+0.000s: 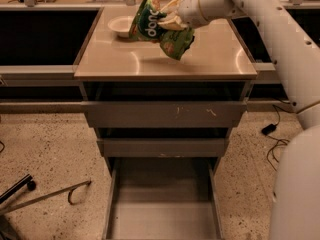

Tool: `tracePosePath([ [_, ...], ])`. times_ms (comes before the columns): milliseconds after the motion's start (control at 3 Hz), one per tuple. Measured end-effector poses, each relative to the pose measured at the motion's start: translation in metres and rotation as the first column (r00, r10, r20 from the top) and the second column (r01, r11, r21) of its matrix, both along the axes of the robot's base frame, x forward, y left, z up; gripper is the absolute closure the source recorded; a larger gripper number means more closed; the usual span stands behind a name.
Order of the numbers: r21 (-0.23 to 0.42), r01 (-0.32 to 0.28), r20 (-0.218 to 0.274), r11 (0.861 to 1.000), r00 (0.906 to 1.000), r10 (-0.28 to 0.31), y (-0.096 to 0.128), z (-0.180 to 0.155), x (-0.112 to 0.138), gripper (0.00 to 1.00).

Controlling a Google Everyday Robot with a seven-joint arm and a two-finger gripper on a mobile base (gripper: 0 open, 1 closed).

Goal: Pick green rice chip bag from bottom drawer and place on counter

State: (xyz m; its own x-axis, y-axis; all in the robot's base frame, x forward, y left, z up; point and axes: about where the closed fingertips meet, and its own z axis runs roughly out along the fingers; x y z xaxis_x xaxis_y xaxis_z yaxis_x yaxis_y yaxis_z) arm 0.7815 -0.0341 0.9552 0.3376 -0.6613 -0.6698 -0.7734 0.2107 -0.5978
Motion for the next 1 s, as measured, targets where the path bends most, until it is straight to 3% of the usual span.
tracePosePath([
  [333,-0.079,0.094,0.001,0.992,0.9956,-0.094,-0.014,-0.052,0.044,1.00],
  [667,-0.120,0.149,-0.054,0.982,0.9863,-0.156,-0.024,-0.083,0.067,1.00],
  [1000,-0.120,0.149,-0.054,0.982,0.9863,-0.156,-0.024,-0.083,0.067,0.81],
])
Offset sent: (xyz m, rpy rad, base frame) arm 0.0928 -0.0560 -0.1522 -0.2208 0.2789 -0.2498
